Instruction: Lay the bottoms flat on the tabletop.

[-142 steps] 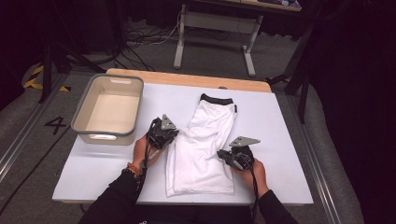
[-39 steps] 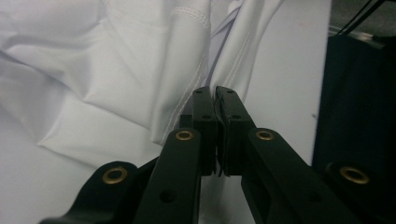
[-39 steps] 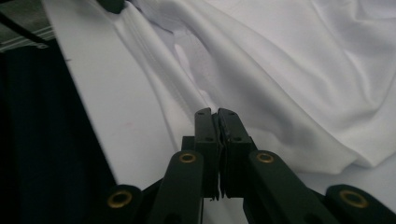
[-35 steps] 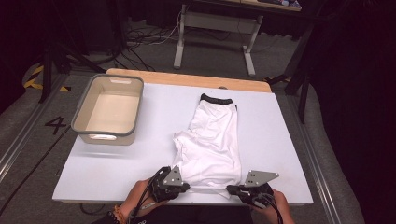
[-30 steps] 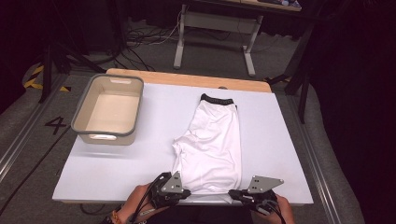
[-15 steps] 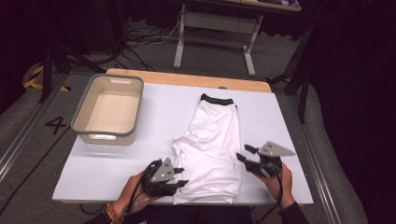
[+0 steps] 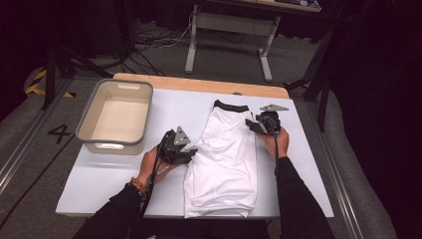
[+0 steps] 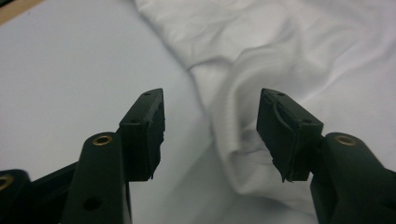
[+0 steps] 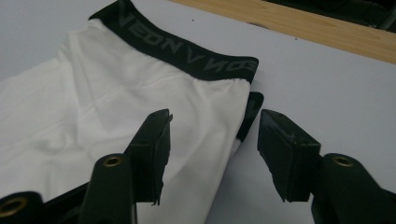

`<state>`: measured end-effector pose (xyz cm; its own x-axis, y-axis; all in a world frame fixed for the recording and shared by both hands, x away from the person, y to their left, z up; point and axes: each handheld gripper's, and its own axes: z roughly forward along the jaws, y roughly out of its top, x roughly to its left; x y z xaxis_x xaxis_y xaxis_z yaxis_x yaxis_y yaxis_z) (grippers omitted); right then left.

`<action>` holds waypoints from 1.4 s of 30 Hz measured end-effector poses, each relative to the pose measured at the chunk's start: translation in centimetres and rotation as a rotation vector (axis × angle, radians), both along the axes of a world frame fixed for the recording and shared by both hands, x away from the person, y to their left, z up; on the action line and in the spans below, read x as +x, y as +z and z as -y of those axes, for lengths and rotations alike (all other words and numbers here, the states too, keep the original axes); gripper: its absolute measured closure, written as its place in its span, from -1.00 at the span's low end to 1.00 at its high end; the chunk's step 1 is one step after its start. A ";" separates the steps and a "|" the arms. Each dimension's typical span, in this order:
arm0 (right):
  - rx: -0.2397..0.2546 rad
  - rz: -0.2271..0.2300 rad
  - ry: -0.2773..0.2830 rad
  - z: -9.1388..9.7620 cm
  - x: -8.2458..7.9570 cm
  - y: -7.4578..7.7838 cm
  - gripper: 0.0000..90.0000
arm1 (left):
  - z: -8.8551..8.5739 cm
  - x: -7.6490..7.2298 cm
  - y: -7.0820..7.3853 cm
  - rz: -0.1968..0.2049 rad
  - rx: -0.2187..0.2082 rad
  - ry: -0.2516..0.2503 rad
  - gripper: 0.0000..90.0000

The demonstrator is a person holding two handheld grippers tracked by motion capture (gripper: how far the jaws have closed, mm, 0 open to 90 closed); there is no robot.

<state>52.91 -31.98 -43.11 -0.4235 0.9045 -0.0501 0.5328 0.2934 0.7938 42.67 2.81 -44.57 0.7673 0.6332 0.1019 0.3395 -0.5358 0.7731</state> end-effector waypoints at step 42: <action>-0.055 -0.009 0.205 -1.7 -4.8 0.2 1.00 | -3.1 -2.7 -1.7 -0.071 0.043 -0.123 0.93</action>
<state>48.08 -30.31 -42.94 -0.5987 0.7956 -0.0927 0.4643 0.4391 0.7692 39.99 5.91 -46.30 0.8452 0.5298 0.0697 0.3221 -0.6093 0.7246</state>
